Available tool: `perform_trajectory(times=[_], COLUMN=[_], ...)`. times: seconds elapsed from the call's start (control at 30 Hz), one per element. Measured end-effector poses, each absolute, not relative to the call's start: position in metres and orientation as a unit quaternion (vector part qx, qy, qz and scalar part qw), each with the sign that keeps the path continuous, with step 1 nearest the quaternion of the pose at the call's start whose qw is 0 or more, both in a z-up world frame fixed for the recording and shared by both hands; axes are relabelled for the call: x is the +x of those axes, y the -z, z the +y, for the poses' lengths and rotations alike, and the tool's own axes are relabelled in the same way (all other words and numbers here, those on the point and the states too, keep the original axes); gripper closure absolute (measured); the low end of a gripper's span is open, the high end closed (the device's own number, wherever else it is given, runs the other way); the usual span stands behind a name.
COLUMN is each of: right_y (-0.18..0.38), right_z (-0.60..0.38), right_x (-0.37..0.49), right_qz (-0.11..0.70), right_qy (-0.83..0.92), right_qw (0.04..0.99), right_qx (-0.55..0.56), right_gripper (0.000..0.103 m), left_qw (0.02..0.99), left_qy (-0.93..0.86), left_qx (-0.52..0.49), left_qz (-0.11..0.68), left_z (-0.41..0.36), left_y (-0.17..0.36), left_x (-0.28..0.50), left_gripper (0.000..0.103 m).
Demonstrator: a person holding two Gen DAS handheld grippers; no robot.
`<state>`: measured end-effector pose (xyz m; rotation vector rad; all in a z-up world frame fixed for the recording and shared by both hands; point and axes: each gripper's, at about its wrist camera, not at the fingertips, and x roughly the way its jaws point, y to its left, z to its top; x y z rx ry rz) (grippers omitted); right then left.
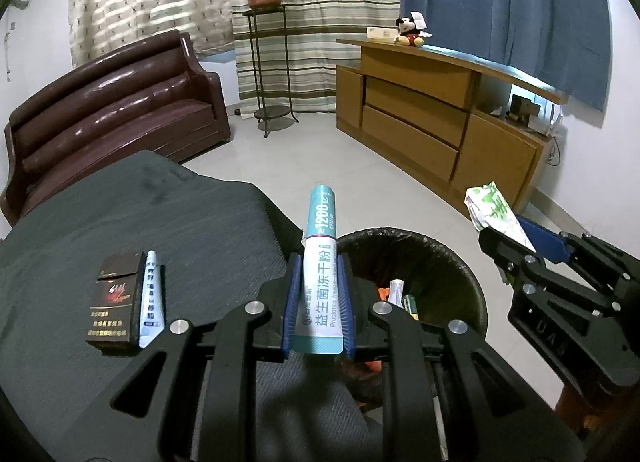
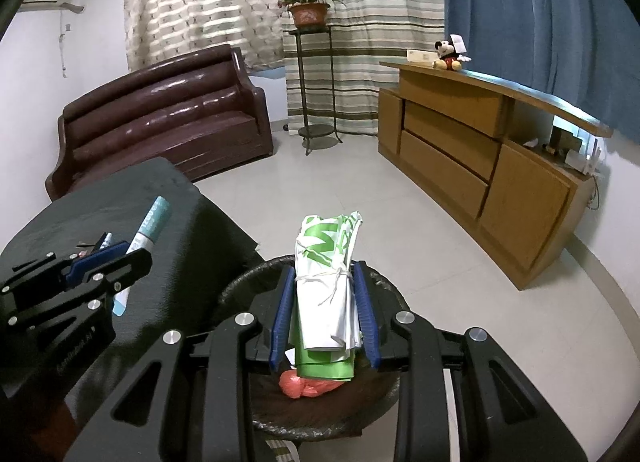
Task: Collect trash
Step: 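Lift the tube and packet with both tools and carry them over the black bin, then open both tools to drop the tube and packet into the bin, then move both open tools back over the cigarette box and white tube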
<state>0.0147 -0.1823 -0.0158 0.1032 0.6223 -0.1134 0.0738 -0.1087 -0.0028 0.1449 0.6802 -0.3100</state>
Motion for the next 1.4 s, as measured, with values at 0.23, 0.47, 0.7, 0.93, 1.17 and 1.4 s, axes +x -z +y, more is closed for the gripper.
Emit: perform_trajectory(times=[0.23, 0.47, 0.7, 0.93, 1.17, 1.4], right_y=[0.018, 0.022, 0.024, 0.021, 0.018, 0.019], right_z=[-0.186, -0.187, -0.189, -0.191, -0.192, -0.192], right_x=[0.020, 0.025, 0.027, 0.025, 0.024, 0.024], right_qz=[0.311, 0.314, 0.318, 0.316, 0.311, 0.312], right_qy=[0.058, 0.060, 0.056, 0.060, 0.064, 0.071], right_qw=[0.947, 0.945, 0.943, 0.943, 0.945, 0.944], right_qx=[0.059, 0.066, 0.075, 0.082, 0.081, 0.078], right_gripper=[0.072, 0.072, 0.069, 0.063, 0.063, 0.052], left_qw=[0.927, 0.924, 0.925, 0.925, 0.926, 0.927], left_qy=[0.151, 0.151, 0.144, 0.138, 0.137, 0.135], left_qx=[0.071, 0.075, 0.072, 0.069, 0.069, 0.068], left_qz=[0.337, 0.343, 0.345, 0.347, 0.346, 0.344], left_z=[-0.110, -0.114, -0.113, -0.111, -0.108, -0.106], left_y=[0.006, 0.009, 0.012, 0.013, 0.010, 0.007], left_x=[0.079, 0.084, 0.089, 0.091, 0.091, 0.091], left_gripper=[0.085, 0.084, 0.065, 0.046, 0.041, 0.040])
